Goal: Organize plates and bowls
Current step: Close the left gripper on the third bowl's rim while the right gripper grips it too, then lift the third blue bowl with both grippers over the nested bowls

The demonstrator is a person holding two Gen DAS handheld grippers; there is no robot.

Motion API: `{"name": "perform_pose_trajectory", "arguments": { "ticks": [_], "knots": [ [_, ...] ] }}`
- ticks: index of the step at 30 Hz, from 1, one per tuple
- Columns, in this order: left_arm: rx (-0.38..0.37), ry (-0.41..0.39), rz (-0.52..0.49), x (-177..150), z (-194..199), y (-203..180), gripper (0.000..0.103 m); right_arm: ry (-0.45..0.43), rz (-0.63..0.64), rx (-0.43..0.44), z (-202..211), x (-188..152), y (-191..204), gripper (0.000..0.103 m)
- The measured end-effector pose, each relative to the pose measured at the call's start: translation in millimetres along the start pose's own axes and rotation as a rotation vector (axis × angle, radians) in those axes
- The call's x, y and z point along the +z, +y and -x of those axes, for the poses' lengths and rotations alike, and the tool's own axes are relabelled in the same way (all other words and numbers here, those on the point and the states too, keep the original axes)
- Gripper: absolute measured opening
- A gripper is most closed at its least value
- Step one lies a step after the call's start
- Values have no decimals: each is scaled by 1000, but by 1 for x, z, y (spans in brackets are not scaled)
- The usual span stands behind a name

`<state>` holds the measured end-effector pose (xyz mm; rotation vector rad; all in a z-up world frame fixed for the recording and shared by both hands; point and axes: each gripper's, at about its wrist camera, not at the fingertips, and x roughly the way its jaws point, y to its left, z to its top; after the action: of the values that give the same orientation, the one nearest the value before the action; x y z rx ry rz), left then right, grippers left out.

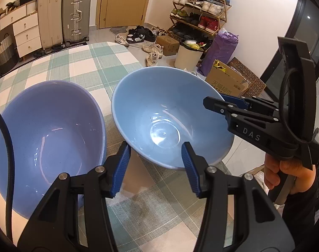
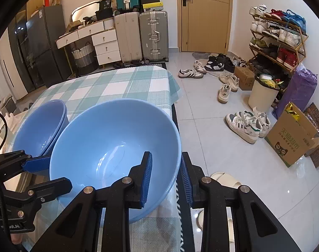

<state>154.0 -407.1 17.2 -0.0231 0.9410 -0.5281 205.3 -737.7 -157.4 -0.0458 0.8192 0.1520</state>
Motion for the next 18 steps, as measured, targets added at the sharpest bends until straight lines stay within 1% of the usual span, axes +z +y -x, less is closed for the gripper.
{"name": "perform_pose_trajectory", "arguments": {
  "ticks": [3,11,18],
  "knots": [
    [-10,-2,4,-1,2,1,47,-7,1,-5,3,-1,0,28],
    [-10,-23,-17,-2,10,-3,47,-19,12,-26,13,-5,4,28],
    [-6,-63,-40,-1,28,-10,47,-51,6,-33,31,-5,5,28]
  ]
}}
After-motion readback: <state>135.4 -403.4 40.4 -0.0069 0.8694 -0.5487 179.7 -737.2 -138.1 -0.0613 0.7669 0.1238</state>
